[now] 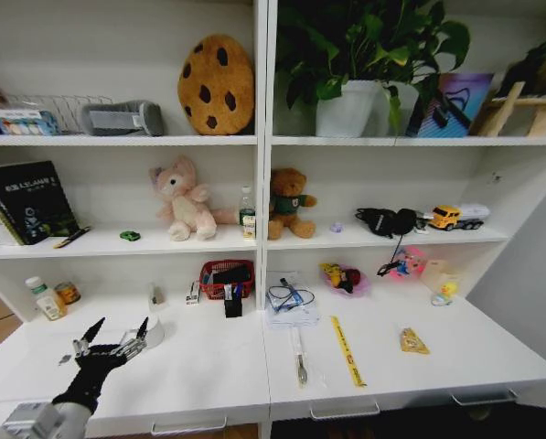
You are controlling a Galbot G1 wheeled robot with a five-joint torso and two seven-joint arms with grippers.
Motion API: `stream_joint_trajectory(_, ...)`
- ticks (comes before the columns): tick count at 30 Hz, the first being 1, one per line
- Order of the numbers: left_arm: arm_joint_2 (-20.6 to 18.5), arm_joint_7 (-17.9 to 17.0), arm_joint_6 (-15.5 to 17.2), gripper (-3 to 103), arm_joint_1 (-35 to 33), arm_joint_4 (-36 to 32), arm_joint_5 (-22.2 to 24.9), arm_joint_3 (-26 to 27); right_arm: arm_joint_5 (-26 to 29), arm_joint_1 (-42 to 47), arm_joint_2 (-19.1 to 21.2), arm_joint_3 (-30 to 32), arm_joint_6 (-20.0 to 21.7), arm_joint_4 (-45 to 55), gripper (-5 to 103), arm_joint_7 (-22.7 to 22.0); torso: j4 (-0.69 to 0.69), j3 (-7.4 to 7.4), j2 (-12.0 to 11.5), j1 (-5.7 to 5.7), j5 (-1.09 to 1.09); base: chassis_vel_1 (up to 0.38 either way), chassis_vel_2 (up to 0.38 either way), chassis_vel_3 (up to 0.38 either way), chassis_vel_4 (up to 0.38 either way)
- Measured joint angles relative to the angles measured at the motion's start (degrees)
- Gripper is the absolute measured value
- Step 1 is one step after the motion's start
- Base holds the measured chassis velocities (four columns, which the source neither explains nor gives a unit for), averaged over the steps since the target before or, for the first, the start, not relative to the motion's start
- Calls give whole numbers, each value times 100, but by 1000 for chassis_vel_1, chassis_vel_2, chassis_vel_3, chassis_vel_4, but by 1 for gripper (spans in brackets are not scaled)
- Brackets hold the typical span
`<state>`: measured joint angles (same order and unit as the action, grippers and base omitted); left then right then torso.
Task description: Organize the objects on the table.
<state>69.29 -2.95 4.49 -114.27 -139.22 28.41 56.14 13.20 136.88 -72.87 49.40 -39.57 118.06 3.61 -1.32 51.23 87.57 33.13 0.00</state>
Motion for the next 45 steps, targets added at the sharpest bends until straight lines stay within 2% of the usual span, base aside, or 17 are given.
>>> stream_joint_trajectory(2,0,0,0,100,0,0,0,0,443,-247,40,216,463,515,100,71,0,0,0,0,0,0,0,0,0)
stream_joint_trajectory(3,0,0,0,100,0,0,0,0,443,-247,40,216,463,515,100,71,0,0,0,0,0,0,0,0,0)
stream_joint_trajectory(5,0,0,0,100,0,0,0,0,965,-677,85,358,1297,963,100,34,0,1,-1,0,0,0,0,0,0)
stream_joint_trajectory(6,0,0,0,100,0,0,0,0,965,-677,85,358,1297,963,100,34,0,1,-1,0,0,0,0,0,0)
stream_joint_trajectory(7,0,-1,0,100,0,0,0,0,1179,-898,114,362,1649,1099,100,-40,1,0,0,1,-1,0,0,0,0)
stream_joint_trajectory(9,0,1,0,100,0,0,0,0,1330,-1684,157,244,2095,1190,100,-426,-1,0,0,1,3,0,0,0,0)
stream_joint_trajectory(10,0,1,0,100,0,0,0,0,1330,-1684,157,244,2095,1190,100,-426,-1,0,0,1,3,0,0,0,0)
stream_joint_trajectory(13,0,0,0,100,0,0,0,0,1458,-2680,479,144,2562,1121,100,-730,0,1,-1,1,1,0,0,0,0)
stream_joint_trajectory(14,0,0,0,100,0,0,0,0,1458,-2680,479,144,2562,1121,100,-730,0,1,-1,1,1,0,0,0,0)
stream_joint_trajectory(16,0,0,0,100,0,0,0,0,1468,-3124,836,123,2487,853,100,-786,1,1,-1,2,2,0,0,0,0)
stream_joint_trajectory(17,0,0,0,100,0,0,0,0,1468,-3124,836,123,2487,853,100,-786,1,1,-1,2,2,0,0,0,0)
stream_joint_trajectory(19,-1,1,0,100,0,0,0,0,1354,-3452,1137,141,2325,549,100,-792,2,1,-2,2,1,0,0,0,0)
stream_joint_trajectory(22,0,0,1,100,0,0,0,0,1384,-3522,1229,143,2433,447,100,-821,1,1,-1,2,0,0,0,0,0)
stream_joint_trajectory(27,0,1,0,100,0,0,0,0,1310,-3409,1180,139,2465,285,100,-695,-1,1,-1,1,1,0,0,0,0)
stream_joint_trajectory(29,0,1,1,100,0,0,0,0,1296,-3309,1104,188,2465,176,100,-430,-1,0,-1,1,-1,0,0,0,0)
stream_joint_trajectory(31,0,0,0,100,0,0,0,0,1325,-3290,1061,206,2460,104,100,-345,-2,0,0,1,0,0,0,0,0)
stream_joint_trajectory(45,0,-1,0,100,0,0,0,0,1652,-3521,1046,207,2450,-533,100,-208,0,0,1,0,0,-18,-12,14,14)
